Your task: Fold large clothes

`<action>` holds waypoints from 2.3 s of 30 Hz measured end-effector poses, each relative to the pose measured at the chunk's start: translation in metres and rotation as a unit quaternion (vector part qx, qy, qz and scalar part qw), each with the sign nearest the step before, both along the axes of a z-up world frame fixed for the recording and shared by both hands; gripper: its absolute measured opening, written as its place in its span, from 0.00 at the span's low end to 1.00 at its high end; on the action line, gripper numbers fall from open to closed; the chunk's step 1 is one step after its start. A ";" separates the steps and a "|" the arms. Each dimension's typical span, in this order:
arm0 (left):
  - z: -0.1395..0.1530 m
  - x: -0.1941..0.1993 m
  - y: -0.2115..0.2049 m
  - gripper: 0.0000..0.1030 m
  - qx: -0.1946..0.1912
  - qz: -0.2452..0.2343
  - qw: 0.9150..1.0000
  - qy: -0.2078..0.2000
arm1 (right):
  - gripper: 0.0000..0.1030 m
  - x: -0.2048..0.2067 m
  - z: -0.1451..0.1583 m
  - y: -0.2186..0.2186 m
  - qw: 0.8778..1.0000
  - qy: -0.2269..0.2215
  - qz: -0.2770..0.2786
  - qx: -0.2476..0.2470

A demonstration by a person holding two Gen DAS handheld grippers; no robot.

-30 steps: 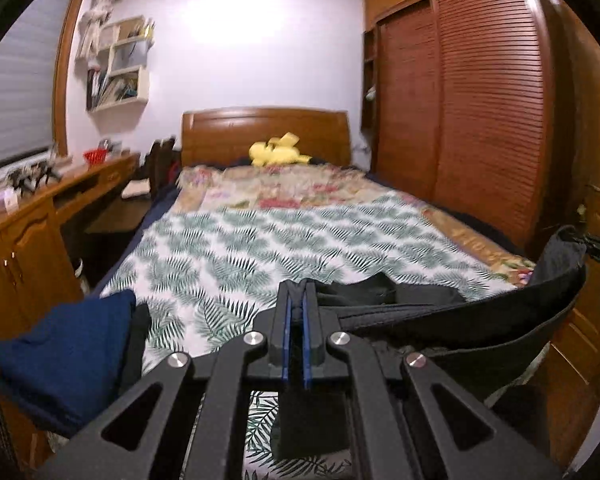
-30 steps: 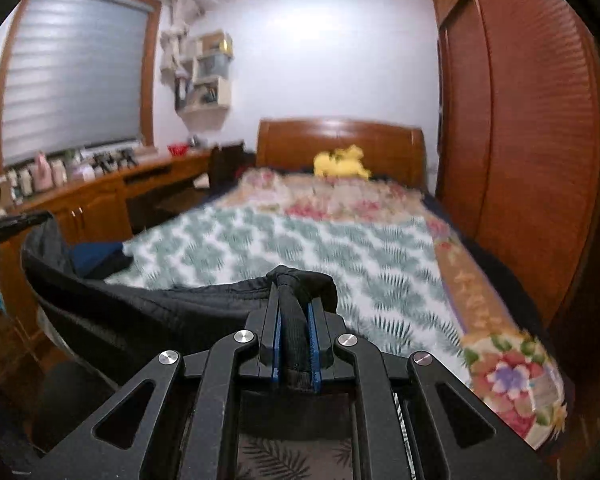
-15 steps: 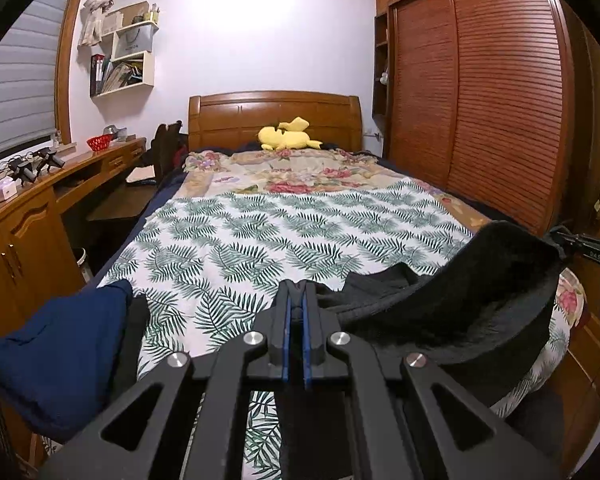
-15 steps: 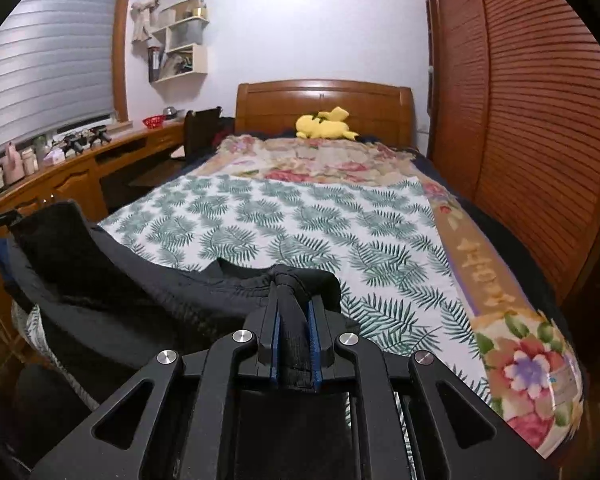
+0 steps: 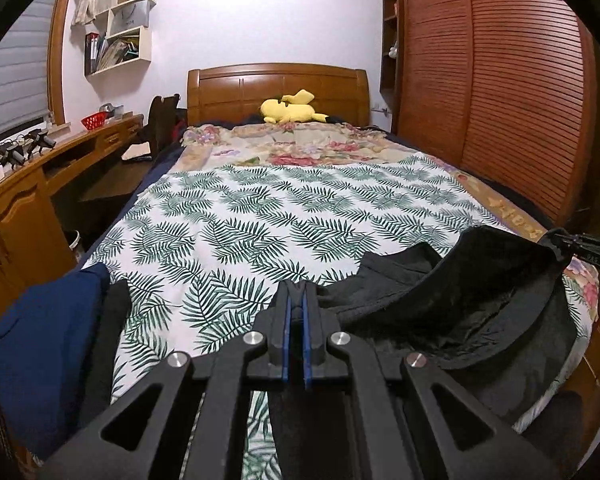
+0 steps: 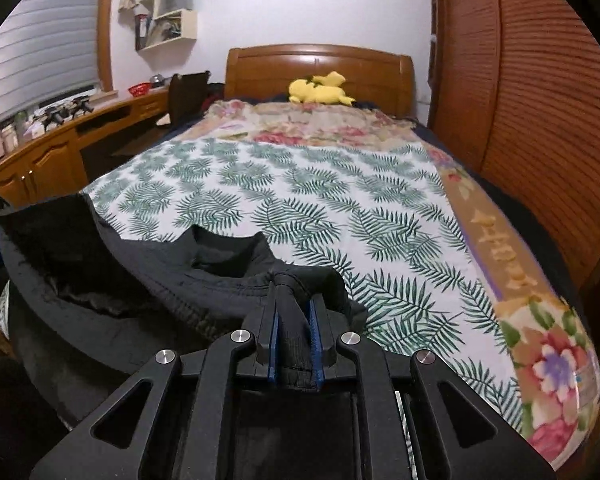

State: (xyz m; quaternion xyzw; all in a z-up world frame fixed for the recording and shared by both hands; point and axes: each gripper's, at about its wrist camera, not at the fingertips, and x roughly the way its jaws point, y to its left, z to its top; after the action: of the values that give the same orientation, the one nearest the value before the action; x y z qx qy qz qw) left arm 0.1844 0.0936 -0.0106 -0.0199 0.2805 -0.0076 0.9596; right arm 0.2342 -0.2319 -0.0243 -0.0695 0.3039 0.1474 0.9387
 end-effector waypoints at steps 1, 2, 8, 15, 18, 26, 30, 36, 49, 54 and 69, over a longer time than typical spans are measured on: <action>-0.002 0.006 0.000 0.02 -0.001 0.000 1.000 0.002 | 0.10 0.008 -0.001 0.002 1.000 0.002 -0.001 -0.001; -0.004 0.010 0.001 0.02 -0.001 0.001 1.000 0.003 | 0.10 0.015 -0.003 0.004 1.000 0.005 -0.002 -0.001; -0.021 0.044 0.002 0.02 -0.003 0.003 1.000 0.014 | 0.11 0.054 -0.027 0.017 0.999 0.031 -0.019 -0.020; -0.042 0.078 0.001 0.02 -0.003 0.000 0.999 0.032 | 0.12 0.080 -0.057 0.021 0.998 0.054 -0.026 -0.020; -0.047 0.085 0.001 0.02 -0.004 -0.001 0.999 0.034 | 0.14 0.087 -0.066 0.022 0.998 0.060 -0.032 -0.018; -0.062 0.076 0.005 0.07 -0.033 -0.005 0.999 0.011 | 0.39 0.082 -0.072 0.023 0.997 0.047 -0.051 -0.026; -0.072 0.073 0.007 0.12 -0.037 -0.009 0.999 0.016 | 0.52 0.072 -0.061 0.028 0.997 0.016 -0.057 -0.042; -0.077 0.073 0.012 0.17 -0.025 -0.016 0.999 0.021 | 0.52 0.066 -0.055 0.065 0.999 0.014 -0.014 -0.051; -0.096 0.075 0.050 0.20 -0.053 -0.029 0.997 0.056 | 0.56 0.082 -0.047 0.032 0.998 0.021 -0.041 -0.049; -0.120 0.092 0.049 0.21 -0.057 -0.037 0.993 0.097 | 0.57 0.109 -0.082 0.007 0.991 0.091 -0.055 -0.077; -0.153 0.145 0.055 0.22 -0.079 -0.045 0.984 0.156 | 0.57 0.166 -0.129 0.007 0.983 0.182 -0.032 -0.016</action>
State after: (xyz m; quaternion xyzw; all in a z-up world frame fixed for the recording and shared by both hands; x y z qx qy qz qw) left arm 0.3296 0.1485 -0.1636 -0.0842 0.4261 -0.0694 0.8981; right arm 0.4003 -0.2249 -0.1534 -0.0471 0.4741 0.1227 0.8706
